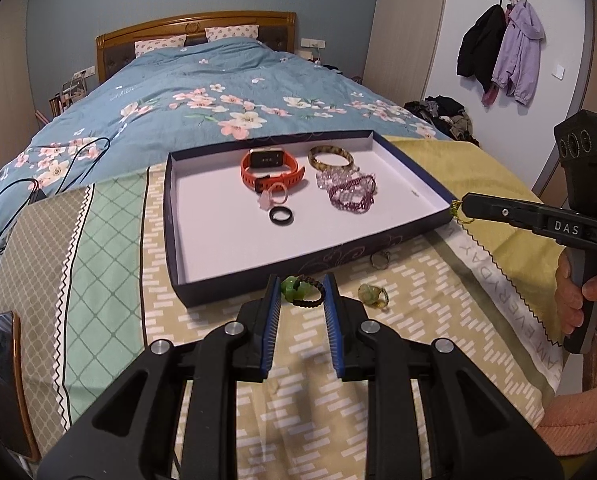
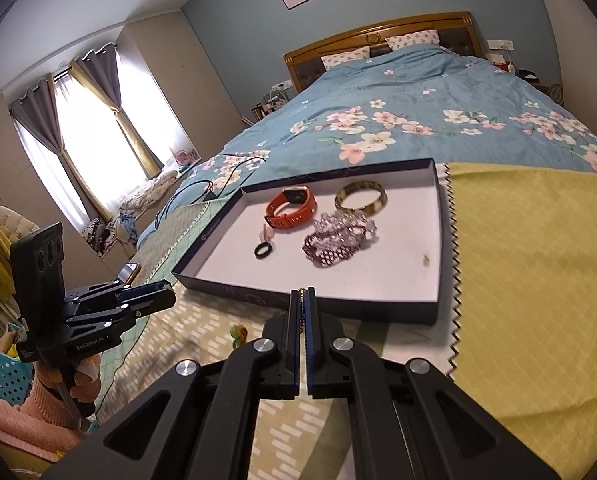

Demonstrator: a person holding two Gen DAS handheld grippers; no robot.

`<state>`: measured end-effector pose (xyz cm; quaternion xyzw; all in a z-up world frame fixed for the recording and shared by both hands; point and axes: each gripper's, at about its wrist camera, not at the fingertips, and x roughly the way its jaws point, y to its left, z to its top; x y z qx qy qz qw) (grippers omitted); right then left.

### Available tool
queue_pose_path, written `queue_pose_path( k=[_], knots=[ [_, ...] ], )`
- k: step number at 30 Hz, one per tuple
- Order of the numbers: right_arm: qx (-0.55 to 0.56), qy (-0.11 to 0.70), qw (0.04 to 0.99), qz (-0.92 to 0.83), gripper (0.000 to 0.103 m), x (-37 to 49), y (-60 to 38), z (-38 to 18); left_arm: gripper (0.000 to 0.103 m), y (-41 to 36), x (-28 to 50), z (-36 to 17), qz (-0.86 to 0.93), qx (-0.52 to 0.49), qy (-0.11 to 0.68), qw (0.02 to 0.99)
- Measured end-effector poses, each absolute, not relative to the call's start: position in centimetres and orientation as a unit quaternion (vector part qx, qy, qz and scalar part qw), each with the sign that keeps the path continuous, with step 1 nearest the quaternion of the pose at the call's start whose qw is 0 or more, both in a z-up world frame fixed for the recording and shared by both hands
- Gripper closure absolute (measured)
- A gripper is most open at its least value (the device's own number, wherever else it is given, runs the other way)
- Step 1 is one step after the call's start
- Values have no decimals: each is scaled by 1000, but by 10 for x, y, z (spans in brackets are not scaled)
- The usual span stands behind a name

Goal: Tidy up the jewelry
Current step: 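Grasp the green-stone black ring with the left tool while the right tool grasps the gold green-stone ring, then lower both rings into the box and open both tools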

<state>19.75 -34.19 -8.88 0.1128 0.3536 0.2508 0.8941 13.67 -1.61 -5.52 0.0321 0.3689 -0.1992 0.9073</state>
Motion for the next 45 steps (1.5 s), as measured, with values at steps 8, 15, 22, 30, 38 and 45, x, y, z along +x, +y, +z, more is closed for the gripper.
queue_pose_path(
  k=[8, 15, 22, 30, 38, 45],
  knots=[
    [111, 351, 893, 261, 102, 213, -330, -87, 81, -21, 147, -47, -201, 34, 359, 911],
    [107, 350, 892, 266, 102, 226, -322, -84, 81, -24, 157, -45, -203, 32, 359, 911],
    [108, 352, 891, 266, 102, 235, -319, -84, 81, -29, 168, -46, -200, 36, 359, 911],
    [108, 362, 888, 262, 102, 247, -316, -91, 81, -35, 182, -48, -198, 38, 363, 910],
    [112, 371, 885, 258, 102, 255, -316, -97, 81, -38, 198, -52, -192, 36, 370, 908],
    [114, 379, 883, 252, 102, 263, -316, -102, 81, -41, 209, -58, -190, 37, 379, 905]
  ],
)
